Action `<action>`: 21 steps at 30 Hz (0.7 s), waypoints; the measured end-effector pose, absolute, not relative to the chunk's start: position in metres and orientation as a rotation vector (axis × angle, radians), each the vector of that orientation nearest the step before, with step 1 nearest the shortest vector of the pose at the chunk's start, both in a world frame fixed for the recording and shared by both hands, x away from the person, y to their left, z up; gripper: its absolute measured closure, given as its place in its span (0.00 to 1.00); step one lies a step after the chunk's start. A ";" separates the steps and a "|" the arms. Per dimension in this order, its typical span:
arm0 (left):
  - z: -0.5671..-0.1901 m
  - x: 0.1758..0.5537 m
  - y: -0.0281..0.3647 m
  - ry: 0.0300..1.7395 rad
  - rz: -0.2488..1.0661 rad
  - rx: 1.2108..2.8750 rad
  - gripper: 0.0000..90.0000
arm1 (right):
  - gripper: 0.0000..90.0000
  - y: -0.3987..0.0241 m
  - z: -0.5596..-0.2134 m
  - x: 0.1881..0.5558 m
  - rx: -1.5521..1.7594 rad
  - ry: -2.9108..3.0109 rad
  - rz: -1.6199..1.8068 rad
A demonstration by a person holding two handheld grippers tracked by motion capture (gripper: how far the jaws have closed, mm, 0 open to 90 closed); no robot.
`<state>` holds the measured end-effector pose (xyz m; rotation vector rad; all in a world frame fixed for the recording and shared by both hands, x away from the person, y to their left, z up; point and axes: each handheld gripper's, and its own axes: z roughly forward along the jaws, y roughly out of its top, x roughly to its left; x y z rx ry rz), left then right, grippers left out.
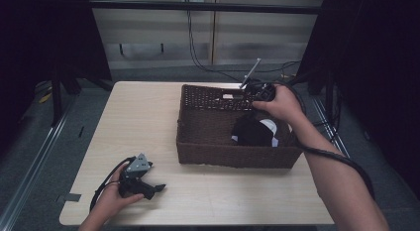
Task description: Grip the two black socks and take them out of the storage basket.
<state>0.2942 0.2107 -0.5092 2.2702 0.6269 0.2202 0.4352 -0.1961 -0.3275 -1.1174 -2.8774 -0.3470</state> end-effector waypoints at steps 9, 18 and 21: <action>-0.509 0.294 0.211 0.626 0.220 2.270 0.06 | 0.98 -0.203 -0.280 0.421 -1.094 -2.923 -0.376; -0.509 0.294 0.211 0.629 0.217 2.269 0.06 | 0.98 -0.205 -0.237 0.391 -1.034 -2.973 -0.443; -0.509 0.294 0.211 0.630 0.216 2.270 0.06 | 0.98 -0.202 -0.219 0.377 -1.006 -2.990 -0.469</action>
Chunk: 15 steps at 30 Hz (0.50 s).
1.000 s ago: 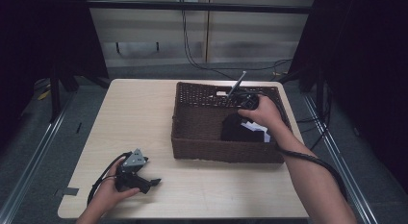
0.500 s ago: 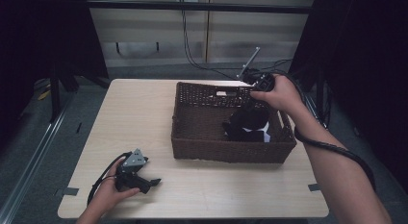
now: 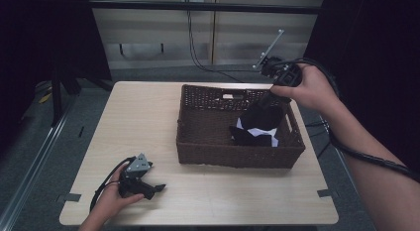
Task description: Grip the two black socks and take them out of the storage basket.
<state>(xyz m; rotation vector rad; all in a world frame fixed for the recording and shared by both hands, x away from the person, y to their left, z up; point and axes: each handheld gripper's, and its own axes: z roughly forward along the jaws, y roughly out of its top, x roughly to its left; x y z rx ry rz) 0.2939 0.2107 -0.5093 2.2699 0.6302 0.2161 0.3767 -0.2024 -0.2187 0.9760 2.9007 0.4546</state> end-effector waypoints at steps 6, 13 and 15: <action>-0.509 0.294 0.211 0.632 0.217 2.270 0.06 | 0.98 -0.196 -0.197 0.347 0.888 2.925 0.482; -0.509 0.294 0.211 0.632 0.219 2.268 0.06 | 0.98 -0.182 -0.193 0.311 0.757 2.992 0.491; -0.509 0.294 0.211 0.628 0.222 2.270 0.06 | 0.98 -0.175 -0.196 0.303 0.708 3.016 0.494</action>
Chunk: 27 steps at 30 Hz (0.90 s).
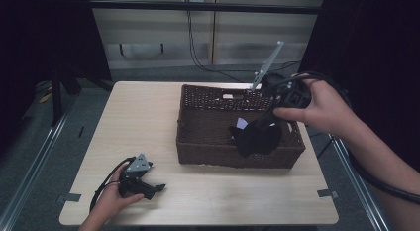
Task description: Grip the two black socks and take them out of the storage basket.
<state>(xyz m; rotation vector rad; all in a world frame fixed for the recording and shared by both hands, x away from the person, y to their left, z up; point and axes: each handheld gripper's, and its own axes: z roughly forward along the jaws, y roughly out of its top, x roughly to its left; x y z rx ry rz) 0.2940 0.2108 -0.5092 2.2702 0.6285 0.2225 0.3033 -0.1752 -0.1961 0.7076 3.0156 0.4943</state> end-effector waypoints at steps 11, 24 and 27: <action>-0.509 0.294 0.211 0.628 0.222 2.270 0.06 | 0.98 -0.139 -0.290 0.303 0.618 3.185 0.437; -0.510 0.294 0.211 0.629 0.224 2.266 0.06 | 0.88 -0.125 -0.400 0.321 0.649 3.243 0.247; -0.509 0.294 0.211 0.629 0.224 2.267 0.06 | 0.81 -0.128 -0.400 0.320 0.654 3.236 0.245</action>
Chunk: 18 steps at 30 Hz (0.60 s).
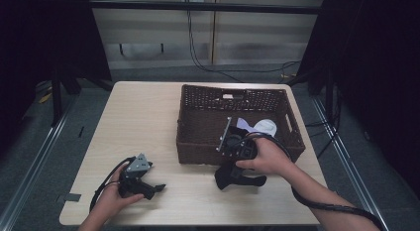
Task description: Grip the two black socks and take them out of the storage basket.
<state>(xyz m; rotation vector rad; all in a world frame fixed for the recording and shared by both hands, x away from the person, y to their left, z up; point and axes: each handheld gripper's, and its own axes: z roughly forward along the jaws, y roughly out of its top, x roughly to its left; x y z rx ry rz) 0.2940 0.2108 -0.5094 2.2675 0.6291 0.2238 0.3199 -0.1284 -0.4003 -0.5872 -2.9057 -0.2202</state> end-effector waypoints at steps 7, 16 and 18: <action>-0.509 0.294 0.211 0.630 0.223 2.267 0.06 | 0.62 -0.143 -0.365 0.318 -0.622 -2.948 -0.267; -0.509 0.294 0.211 0.629 0.221 2.269 0.06 | 0.55 -0.171 -0.316 0.346 -0.764 -2.983 -0.367; -0.509 0.294 0.211 0.629 0.221 2.270 0.06 | 0.53 -0.177 -0.312 0.357 -0.815 -2.992 -0.354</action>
